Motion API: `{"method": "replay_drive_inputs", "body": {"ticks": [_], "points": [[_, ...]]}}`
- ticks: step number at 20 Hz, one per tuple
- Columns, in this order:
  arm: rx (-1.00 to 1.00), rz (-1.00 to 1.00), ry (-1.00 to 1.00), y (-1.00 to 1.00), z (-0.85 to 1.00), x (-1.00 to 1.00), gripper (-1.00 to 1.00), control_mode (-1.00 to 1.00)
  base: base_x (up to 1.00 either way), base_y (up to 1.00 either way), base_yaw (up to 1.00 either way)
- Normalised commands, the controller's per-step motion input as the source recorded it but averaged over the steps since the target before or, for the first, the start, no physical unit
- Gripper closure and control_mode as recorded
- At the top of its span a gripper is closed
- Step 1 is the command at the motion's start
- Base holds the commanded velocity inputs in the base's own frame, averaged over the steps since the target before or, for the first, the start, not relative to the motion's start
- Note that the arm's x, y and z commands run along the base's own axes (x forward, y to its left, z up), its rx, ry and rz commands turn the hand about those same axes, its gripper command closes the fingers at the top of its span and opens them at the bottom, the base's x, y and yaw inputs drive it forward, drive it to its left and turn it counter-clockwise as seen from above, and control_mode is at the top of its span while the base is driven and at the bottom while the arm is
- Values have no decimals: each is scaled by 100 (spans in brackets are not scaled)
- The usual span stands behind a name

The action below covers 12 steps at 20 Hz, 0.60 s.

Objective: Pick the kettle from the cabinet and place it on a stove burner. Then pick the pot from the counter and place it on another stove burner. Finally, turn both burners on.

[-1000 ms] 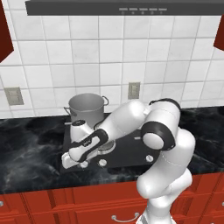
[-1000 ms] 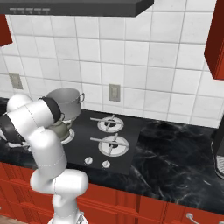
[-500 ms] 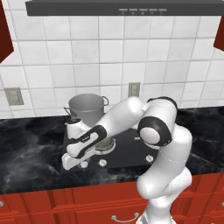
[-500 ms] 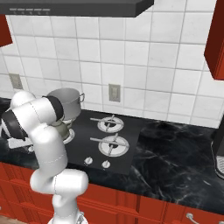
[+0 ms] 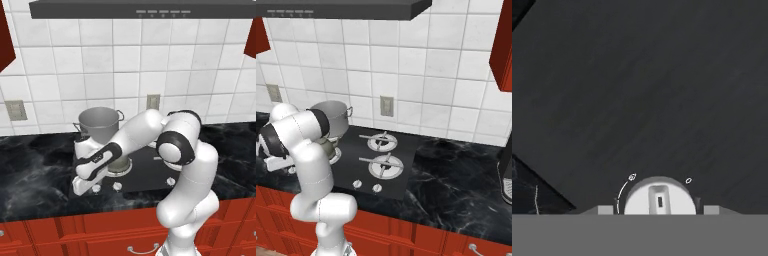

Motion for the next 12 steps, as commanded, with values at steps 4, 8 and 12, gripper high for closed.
{"method": "replay_drive_inputs", "body": {"ticks": [4, 8, 12], "points": [[0, 10, -7, 0, 0, -10, -100, -100, 0, 0, 0], [0, 7, -2, 0, 12, -5, -100, -100, 0, 0, 0], [0, 4, 0, -6, 29, 0, -100, -100, 0, 0, 0]]}}
